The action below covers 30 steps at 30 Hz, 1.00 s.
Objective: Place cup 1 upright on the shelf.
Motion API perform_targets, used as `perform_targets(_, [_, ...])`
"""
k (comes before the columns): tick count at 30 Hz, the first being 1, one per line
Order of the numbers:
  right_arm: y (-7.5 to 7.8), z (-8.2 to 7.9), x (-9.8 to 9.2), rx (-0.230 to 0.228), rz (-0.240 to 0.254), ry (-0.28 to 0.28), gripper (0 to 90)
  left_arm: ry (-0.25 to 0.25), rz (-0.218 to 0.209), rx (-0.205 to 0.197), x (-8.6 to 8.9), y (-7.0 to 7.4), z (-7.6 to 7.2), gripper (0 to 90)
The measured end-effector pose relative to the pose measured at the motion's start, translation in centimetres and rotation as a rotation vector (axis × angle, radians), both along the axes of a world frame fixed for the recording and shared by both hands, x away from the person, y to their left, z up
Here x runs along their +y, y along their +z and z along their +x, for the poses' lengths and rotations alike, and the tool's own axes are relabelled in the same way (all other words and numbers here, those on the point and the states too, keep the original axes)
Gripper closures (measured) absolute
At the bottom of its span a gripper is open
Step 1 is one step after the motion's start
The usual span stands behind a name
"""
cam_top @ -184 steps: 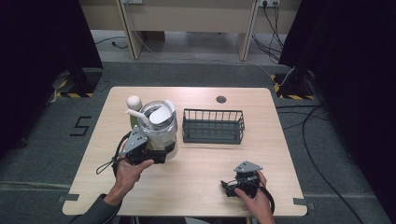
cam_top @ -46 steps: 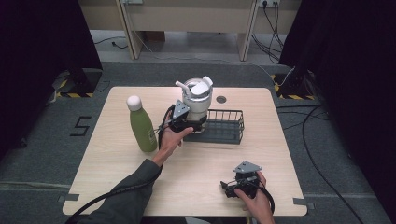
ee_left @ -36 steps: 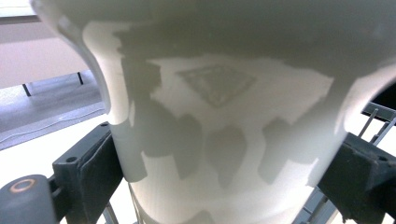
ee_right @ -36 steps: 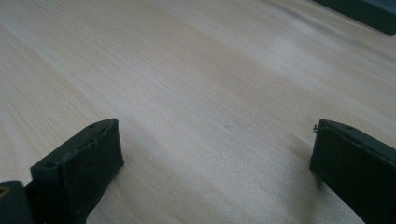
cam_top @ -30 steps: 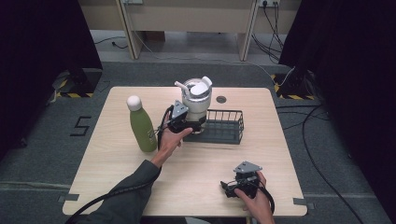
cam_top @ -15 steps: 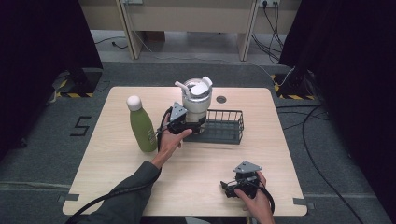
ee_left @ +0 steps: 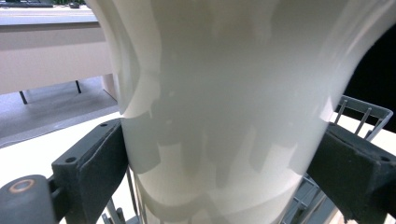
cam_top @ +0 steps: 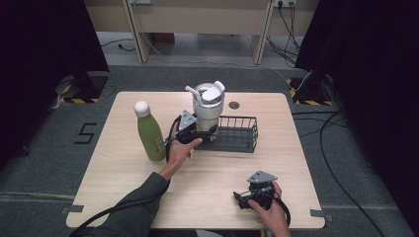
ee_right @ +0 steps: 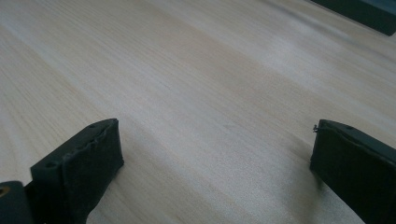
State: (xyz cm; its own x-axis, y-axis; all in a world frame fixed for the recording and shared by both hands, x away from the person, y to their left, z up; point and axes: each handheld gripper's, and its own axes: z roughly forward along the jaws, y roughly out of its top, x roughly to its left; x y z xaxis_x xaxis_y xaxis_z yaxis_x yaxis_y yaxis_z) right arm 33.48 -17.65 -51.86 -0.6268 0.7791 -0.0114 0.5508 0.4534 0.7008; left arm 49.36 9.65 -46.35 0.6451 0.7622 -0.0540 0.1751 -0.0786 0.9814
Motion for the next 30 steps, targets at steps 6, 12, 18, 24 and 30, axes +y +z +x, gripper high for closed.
perform_targets(6, [0.0,0.0,0.0,0.002,0.000,0.000,2.4,0.003,0.004,0.000,0.1,-0.1,-0.3,9.7])
perform_targets(12, [0.0,0.0,0.0,0.001,0.000,0.000,2.5,0.004,0.003,-0.001,0.4,-0.1,-0.6,10.9])
perform_targets(18, [0.0,0.0,0.0,0.001,0.000,0.000,2.5,0.009,0.007,0.005,0.6,0.0,-1.1,12.8])
perform_targets(24, [0.0,0.0,0.0,0.000,0.000,0.000,2.5,0.008,0.006,0.015,1.1,0.0,-1.5,14.6])
perform_targets(30, [0.0,0.0,0.0,-0.001,0.000,0.000,2.5,0.000,-0.001,0.020,1.5,0.2,-2.0,14.6])
